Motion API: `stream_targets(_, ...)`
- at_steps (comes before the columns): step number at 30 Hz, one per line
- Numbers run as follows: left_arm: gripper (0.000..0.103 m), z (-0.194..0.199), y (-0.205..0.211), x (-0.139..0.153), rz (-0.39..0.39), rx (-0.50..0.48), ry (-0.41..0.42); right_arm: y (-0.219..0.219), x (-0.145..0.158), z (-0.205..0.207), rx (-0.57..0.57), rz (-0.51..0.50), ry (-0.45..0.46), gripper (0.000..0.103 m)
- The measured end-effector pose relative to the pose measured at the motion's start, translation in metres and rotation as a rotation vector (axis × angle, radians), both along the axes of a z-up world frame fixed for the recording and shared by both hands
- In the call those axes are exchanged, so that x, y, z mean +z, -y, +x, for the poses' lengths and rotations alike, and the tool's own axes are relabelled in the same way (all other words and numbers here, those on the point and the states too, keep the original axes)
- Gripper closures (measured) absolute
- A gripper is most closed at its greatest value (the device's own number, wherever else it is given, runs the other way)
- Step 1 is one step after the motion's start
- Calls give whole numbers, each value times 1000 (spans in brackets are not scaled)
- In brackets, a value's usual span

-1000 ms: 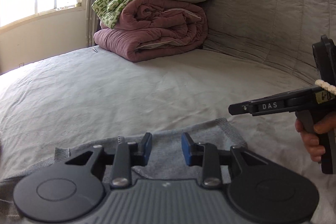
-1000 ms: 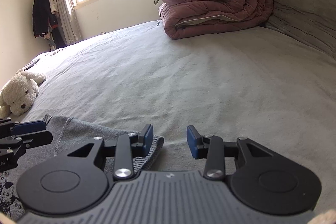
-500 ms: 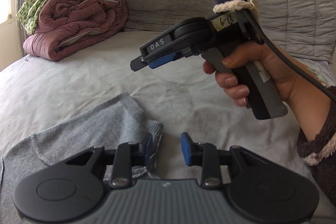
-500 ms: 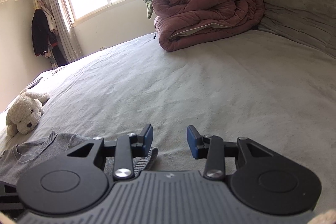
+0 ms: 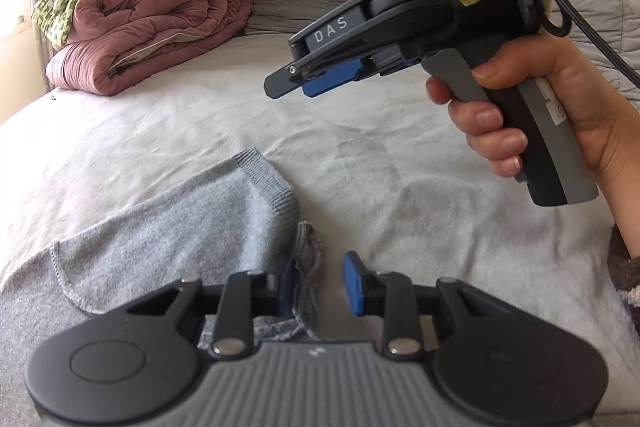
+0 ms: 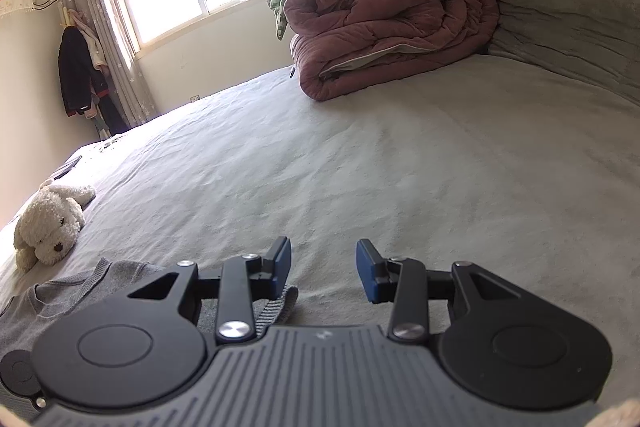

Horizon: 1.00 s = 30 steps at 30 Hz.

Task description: Fold clothes

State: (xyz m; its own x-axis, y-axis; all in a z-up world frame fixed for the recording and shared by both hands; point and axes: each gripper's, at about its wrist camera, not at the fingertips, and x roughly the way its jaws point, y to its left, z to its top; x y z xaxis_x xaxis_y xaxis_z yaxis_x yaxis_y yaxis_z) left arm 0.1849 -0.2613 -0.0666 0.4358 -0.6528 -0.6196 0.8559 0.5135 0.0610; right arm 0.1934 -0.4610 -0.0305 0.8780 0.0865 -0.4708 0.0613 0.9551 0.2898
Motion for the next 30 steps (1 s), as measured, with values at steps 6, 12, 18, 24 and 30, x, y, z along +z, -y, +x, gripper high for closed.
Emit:
stream_targets(6, 100, -1, -2, 7, -73, -19, -37, 3, 4, -3, -7, 11, 18, 62)
stream_targets(12, 99, 3, 4, -1, -81, -65, -125, 4, 2, 0, 5, 20, 4, 59)
stream_targets(18, 99, 8, -5, -1, -139, -23, -140, -2, -19, 15, 128, 99, -134, 56)
stream_targets(24, 99, 5, -19, 7, -224, 5, -113, -19, -31, 25, 153, 92, -160, 100)
stream_targets(30, 99, 6, -29, 13, -299, 3, -125, -23, -15, 18, 123, 50, -51, 100)
